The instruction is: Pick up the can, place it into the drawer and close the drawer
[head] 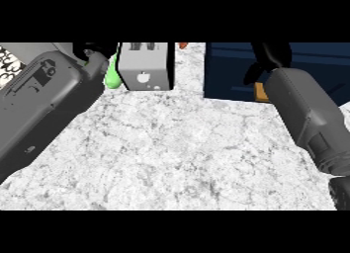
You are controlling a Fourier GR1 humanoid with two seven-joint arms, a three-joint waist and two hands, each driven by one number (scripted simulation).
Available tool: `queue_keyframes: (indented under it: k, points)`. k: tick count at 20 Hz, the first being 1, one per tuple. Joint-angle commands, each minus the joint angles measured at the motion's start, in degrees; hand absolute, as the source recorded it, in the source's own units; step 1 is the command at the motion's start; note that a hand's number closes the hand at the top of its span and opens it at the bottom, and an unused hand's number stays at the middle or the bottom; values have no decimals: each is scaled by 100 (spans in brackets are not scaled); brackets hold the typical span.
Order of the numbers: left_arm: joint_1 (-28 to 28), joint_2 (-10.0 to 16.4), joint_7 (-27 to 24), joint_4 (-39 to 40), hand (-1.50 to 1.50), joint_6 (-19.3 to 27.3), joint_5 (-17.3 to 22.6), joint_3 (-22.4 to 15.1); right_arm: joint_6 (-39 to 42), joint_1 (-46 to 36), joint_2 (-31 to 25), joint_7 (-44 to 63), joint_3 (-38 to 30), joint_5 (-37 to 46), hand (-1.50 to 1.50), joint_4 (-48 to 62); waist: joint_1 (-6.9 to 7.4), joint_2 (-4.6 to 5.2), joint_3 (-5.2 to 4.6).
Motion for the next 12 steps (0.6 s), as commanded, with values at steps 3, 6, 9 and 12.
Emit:
queue_keyframes:
  k: [3, 6, 9, 12]
  points:
    - [133, -22, 37, -152, -150, 52, -33, -31, 494, -427, 317, -610, -1203, -1340, -150, -158, 106, -67, -35]
    - [147, -8, 57, -166, -150, 42, -63, -60, 771, -497, 384, -884, -1718, -1858, -150, -169, 86, -60, -30]
    - [259, 184, 58, -205, -150, -114, -62, 13, 1019, -527, 298, -1177, -2019, -2168, -150, -183, 56, -64, -50]
    - [293, 125, 115, -424, -150, -10, -82, -2, 957, -367, 228, -1356, -2164, -2282, -150, -149, 83, -46, -55]
